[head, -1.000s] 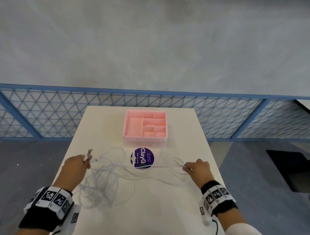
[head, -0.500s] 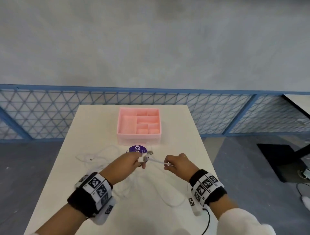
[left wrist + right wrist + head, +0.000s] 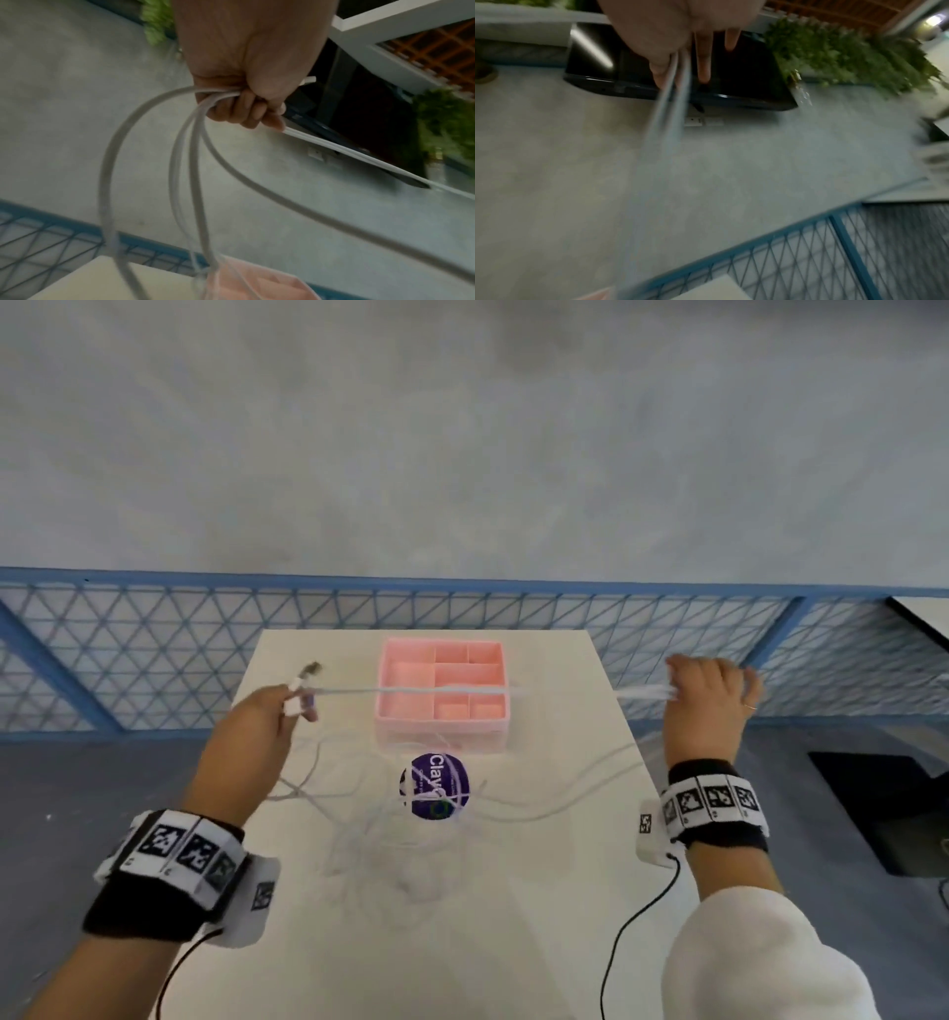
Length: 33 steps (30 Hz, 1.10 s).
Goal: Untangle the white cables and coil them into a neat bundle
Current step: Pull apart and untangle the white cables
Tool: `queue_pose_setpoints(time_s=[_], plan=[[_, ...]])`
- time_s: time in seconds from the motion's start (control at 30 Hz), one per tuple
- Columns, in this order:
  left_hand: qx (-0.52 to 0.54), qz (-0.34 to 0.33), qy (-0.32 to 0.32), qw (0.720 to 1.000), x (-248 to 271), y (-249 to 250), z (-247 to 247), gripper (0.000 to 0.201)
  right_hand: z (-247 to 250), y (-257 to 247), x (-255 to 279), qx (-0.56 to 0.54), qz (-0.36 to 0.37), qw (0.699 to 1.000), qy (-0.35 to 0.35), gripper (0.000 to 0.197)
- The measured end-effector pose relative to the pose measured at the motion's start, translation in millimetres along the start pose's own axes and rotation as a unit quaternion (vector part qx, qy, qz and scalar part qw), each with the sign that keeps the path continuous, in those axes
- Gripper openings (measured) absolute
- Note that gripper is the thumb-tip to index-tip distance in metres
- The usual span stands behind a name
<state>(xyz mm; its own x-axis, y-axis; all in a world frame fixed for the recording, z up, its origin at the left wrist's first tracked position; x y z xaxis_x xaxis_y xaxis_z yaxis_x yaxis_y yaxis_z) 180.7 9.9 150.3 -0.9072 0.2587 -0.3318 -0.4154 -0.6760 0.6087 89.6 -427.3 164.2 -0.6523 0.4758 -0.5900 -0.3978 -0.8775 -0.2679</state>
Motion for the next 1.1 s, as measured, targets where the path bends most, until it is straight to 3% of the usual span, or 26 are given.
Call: queue_pose_setpoints(time_s=[0.03,0.07,0.13,0.17,0.23,0.3,0.4,0.43,0.5,0.57,0.6,0.63,0.7,0.77,0.83,0.9,0.97,1.03,1.1], plan=[[-0.018,0.020,0.009,1.000,2,-11,5,0.027,-8,7,4,-0.064,-0.020,0.996,-0.054,0.037],[-0.047,0.040,0.006,0.998,6,-23,7,0.023,-25,11,14,-0.149,-0.056,0.975,-0.154,0.039],[-0.085,0.106,-0.035,0.990,18,-58,4,0.022,-66,18,51,-0.243,-0.148,0.881,-0.377,0.024],[-0.096,0.144,-0.060,0.983,25,-73,2,0.024,-81,20,71,-0.234,-0.165,0.843,-0.456,0.013],[-0.116,0.199,-0.097,0.968,39,-101,-1,0.028,-100,25,102,-0.173,-0.136,0.818,-0.532,0.017],[-0.128,0.222,-0.107,0.961,47,-112,3,0.028,-110,24,116,-0.135,-0.080,0.826,-0.542,0.019],[-0.144,0.206,-0.114,0.961,47,-107,9,0.027,-115,20,114,-0.099,0.014,0.845,-0.526,0.022],[-0.140,0.189,-0.118,0.965,45,-101,14,0.026,-109,19,103,-0.087,0.033,0.872,-0.481,0.019],[-0.154,0.152,-0.124,0.968,41,-91,29,0.023,-83,30,68,-0.049,0.035,0.942,-0.329,0.023],[-0.160,0.130,-0.101,0.973,35,-84,51,0.022,-51,43,42,-0.005,0.009,0.980,-0.200,0.034],[-0.157,0.122,-0.090,0.976,31,-85,59,0.024,-39,43,35,-0.021,-0.002,0.985,-0.169,0.039],[-0.149,0.124,-0.090,0.977,28,-86,60,0.025,-35,42,32,-0.079,-0.031,0.978,-0.191,0.036],[-0.118,0.144,-0.134,0.973,28,-96,41,0.028,-49,26,40,-0.236,-0.117,0.915,-0.306,0.027],[-0.102,0.186,-0.203,0.956,37,-112,6,0.035,-62,7,58,-0.293,-0.162,0.866,-0.371,0.017],[-0.087,0.222,-0.239,0.941,48,-121,-25,0.043,-70,-9,72,-0.290,-0.135,0.861,-0.395,0.016],[-0.092,0.202,-0.247,0.943,49,-102,-48,0.044,-70,-24,79,-0.254,-0.067,0.875,-0.407,0.014],[-0.104,0.133,-0.269,0.948,46,-59,-70,0.037,-64,-47,87,-0.236,0.002,0.872,-0.430,0.014],[-0.021,0.007,-0.269,0.963,43,2,-92,0.039,-51,-81,99,-0.248,0.069,0.848,-0.464,0.019],[0.049,-0.102,-0.294,0.949,47,59,-113,0.042,-41,-108,109,-0.276,0.109,0.821,-0.488,0.018]])
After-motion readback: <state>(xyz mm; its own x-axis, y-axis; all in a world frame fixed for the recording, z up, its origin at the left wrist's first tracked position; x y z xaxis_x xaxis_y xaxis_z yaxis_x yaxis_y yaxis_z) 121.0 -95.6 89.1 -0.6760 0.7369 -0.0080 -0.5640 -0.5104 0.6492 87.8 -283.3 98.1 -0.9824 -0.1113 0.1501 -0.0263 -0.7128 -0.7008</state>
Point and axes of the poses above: each hand's wrist, its own x-axis away from the middle knuckle, its own z-axis out of the back of the hand, y = z × x, the point moved 6 cm from there along -x, towards the middle knuckle, and after that the axes turned 4 degrees about -z, right-handed, at the moved point
